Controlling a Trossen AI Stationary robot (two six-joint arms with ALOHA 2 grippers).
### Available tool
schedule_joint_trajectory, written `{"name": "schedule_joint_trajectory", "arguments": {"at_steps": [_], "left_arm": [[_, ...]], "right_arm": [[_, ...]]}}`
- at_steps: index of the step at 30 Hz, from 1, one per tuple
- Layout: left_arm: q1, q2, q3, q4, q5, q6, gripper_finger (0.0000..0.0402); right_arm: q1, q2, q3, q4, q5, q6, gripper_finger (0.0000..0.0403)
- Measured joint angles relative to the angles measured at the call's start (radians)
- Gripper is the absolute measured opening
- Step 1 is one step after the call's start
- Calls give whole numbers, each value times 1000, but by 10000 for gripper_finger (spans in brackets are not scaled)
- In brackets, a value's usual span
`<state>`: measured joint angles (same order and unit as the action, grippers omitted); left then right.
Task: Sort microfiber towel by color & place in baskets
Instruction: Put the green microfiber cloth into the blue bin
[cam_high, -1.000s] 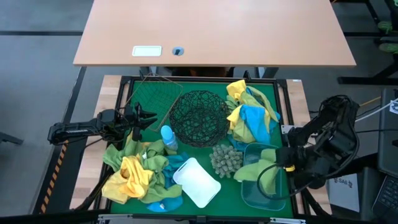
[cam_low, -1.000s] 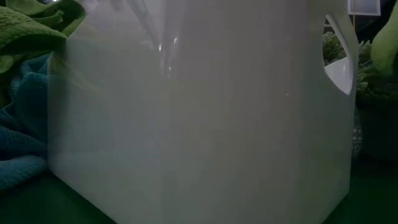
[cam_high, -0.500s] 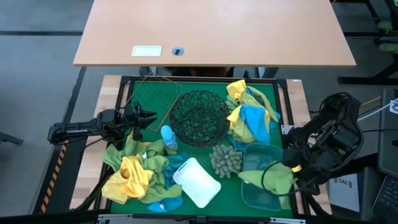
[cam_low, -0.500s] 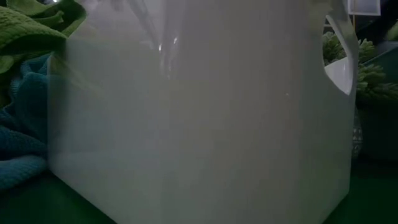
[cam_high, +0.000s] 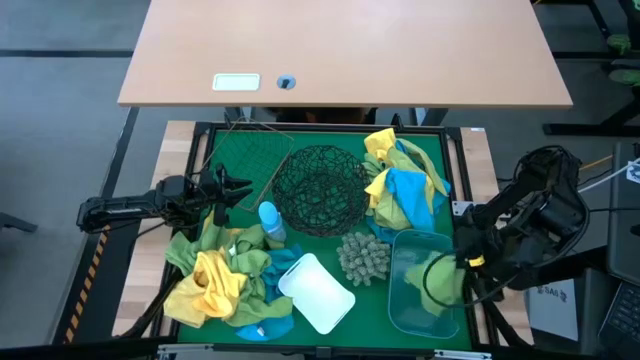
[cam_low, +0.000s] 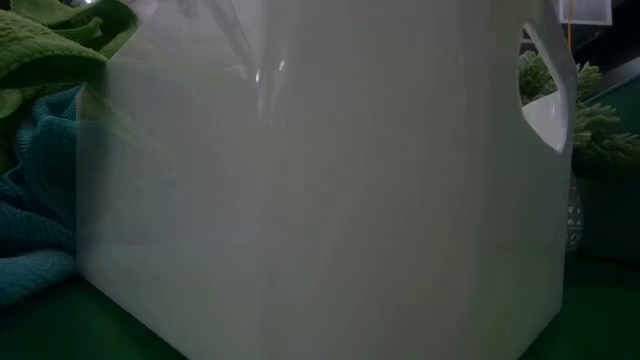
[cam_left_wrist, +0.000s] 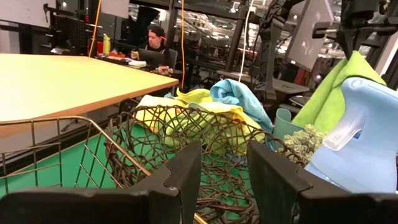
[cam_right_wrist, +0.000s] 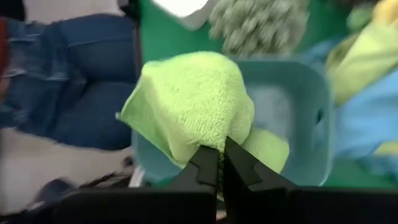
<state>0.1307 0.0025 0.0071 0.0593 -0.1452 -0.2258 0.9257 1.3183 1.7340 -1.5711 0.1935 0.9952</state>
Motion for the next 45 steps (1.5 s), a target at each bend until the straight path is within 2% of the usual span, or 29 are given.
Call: {"name": "schedule_joint_trajectory", "arguments": {"at_steps": [4,14,23,28,33,39,42,45], "left_arm": [[0,0,0,0,0,0,124],[0,0,0,0,0,0,124],[0,0,0,0,0,0,124],[0,0,0,0,0,0,124],[0,0,0,0,0,-1,124],[0,0,0,0,0,0,124],[0,0,0,0,0,0,124],[0,0,0,0,0,0,124]], "right_arm": [[-25,42,0,1,48,-110,3],[-23,158,-13,3,85,-201,3],[-23,177,-234,46,61,-217,3],[-23,178,-334,76,81,-217,3],[-23,178,-393,82,74,-216,3],[-23,178,-401,86,58,-215,3],[-23,178,-401,86,58,-191,16],[-29,178,-401,85,58,-181,50]]}}
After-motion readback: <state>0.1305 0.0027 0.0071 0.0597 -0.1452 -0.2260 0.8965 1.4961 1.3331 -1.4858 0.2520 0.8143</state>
